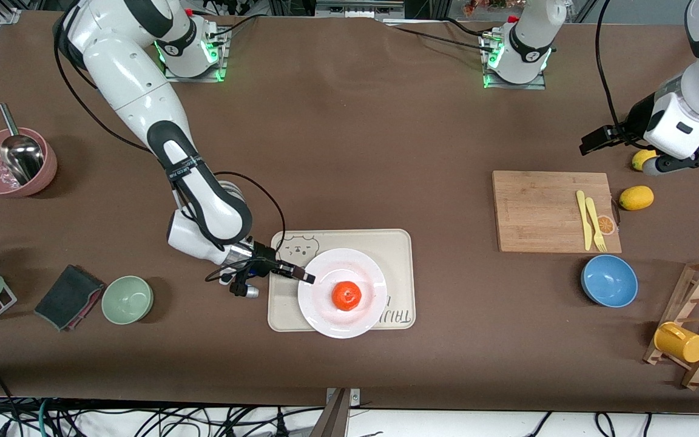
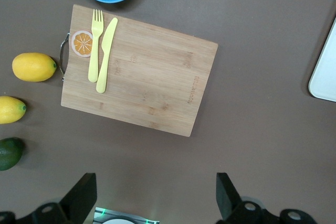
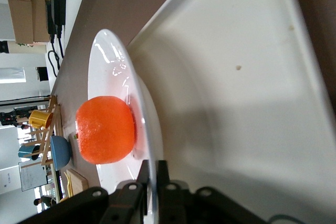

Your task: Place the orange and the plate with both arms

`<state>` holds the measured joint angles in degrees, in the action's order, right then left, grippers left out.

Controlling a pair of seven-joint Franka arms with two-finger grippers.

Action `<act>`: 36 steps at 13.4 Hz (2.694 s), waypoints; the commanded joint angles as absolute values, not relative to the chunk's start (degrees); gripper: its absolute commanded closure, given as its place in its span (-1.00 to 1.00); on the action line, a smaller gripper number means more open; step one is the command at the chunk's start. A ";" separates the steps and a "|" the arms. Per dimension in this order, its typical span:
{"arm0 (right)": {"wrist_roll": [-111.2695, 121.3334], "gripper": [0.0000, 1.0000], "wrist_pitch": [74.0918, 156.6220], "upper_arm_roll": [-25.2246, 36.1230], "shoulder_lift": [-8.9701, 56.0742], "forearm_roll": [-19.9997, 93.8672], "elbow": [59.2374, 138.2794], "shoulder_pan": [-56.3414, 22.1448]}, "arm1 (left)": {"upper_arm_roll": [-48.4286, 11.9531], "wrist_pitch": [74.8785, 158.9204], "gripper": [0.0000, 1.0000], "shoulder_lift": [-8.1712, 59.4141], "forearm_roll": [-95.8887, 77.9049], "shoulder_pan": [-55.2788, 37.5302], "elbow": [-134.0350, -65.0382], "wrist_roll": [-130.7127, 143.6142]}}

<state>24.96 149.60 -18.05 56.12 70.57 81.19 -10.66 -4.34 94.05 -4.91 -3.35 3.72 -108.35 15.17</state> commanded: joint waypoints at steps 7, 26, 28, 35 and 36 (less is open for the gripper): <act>23.64 -1.00 149.15 -16.45 52.14 49.24 80.41 -10.37 | -4.13 92.72 -1.00 -4.92 -4.57 3.87 -107.14 14.41; 7.47 -1.00 84.38 6.24 11.98 3.09 90.87 -10.02 | -3.87 92.02 -1.00 -4.92 -4.66 4.13 -107.14 14.33; 1.17 -1.00 84.20 5.54 7.23 2.20 94.90 -8.80 | -3.87 92.02 -1.00 -4.92 -4.66 4.13 -107.14 14.33; -0.09 -1.00 90.35 3.60 1.67 -1.05 96.77 -5.27 | -3.87 92.11 -1.00 -4.75 -4.66 4.13 -107.14 14.24; 0.09 -1.00 89.92 3.60 1.58 -0.71 96.68 -5.27 | -3.87 92.11 -1.00 -4.75 -4.66 4.13 -107.14 14.24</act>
<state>0.61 89.10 4.99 3.24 -0.11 94.93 -6.27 -3.94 93.20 -4.91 -3.35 3.89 -108.09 15.17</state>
